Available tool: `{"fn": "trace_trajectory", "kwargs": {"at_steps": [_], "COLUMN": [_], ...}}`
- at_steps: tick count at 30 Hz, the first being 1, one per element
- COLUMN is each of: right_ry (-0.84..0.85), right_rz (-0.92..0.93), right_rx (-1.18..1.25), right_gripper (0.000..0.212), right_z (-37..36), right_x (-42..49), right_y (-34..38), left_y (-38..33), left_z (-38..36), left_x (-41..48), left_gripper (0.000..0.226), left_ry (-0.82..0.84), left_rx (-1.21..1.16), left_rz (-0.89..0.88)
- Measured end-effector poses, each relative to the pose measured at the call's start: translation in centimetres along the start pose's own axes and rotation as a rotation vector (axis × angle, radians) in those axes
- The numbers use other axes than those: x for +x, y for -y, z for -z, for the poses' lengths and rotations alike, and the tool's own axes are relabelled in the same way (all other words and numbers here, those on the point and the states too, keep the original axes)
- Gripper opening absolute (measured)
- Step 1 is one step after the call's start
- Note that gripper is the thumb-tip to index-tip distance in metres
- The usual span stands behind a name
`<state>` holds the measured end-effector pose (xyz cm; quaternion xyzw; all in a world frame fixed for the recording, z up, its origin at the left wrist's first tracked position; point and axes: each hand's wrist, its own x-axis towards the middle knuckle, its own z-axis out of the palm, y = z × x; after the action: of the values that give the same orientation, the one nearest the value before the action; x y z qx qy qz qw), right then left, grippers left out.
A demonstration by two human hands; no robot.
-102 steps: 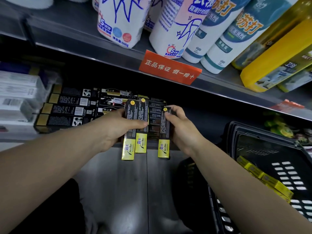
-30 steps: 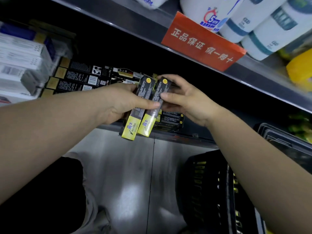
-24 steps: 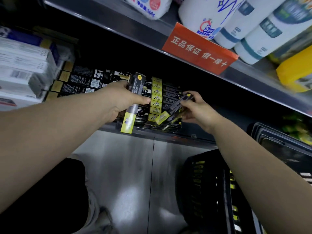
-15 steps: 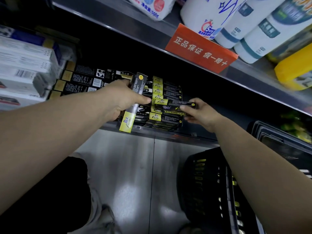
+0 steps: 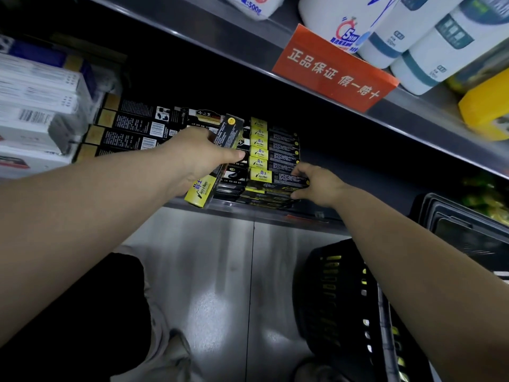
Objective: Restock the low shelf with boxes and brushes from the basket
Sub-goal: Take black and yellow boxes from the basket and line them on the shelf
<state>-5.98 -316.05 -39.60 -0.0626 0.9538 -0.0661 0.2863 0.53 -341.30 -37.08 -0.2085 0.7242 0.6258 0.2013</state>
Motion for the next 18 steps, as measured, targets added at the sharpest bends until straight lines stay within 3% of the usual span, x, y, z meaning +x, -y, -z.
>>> {"fn": "trace_trajectory", "kwargs": {"at_steps": [4,8,14,18], "right_ry": [-0.001,-0.004,0.007,0.065], "right_rz": [0.019,0.014,0.010,-0.036], "right_rx": [-0.148,-0.203,-0.214,-0.143], "right_gripper": [0.055,0.055,0.056,0.076], "right_z": [-0.6,-0.8,-0.7,0.0], "right_x": [0.1,0.2,-0.1,-0.9], "right_y": [0.6,1.0,1.2,2.3], "left_y": [-0.1,0.1,0.2,0.1], "left_z": [0.1,0.1,0.1,-0.2], "left_x": [-0.2,-0.1,0.1,0.0], "left_gripper": [0.080,0.070,0.083,0.086], "left_ry": [-0.001,0.001,0.011,-0.001], "left_rx": [-0.012,0.002,0.000,0.004], "left_rz": [-0.001,-0.014,0.029,0.025]}}
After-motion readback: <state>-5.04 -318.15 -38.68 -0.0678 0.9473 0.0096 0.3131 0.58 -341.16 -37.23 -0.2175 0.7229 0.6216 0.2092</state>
